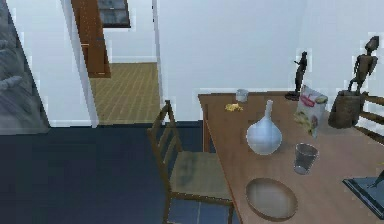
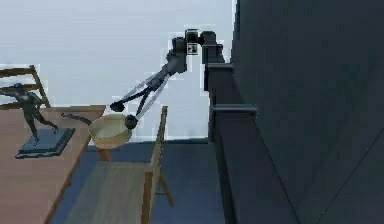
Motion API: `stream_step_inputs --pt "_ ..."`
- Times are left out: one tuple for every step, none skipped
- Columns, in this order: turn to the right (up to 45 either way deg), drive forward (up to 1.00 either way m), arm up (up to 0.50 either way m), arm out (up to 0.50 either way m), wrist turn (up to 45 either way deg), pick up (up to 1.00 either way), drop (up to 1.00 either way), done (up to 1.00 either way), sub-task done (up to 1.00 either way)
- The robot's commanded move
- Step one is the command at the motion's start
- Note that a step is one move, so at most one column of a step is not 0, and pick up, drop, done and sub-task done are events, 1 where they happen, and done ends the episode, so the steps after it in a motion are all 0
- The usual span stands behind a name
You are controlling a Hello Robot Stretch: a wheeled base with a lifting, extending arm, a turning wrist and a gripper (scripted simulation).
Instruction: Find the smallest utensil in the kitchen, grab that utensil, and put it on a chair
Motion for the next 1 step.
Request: stream_step_inputs --pt "0.0 0.0 0.0 0.0 39.0 0.0 0.0 0.0 0.0"
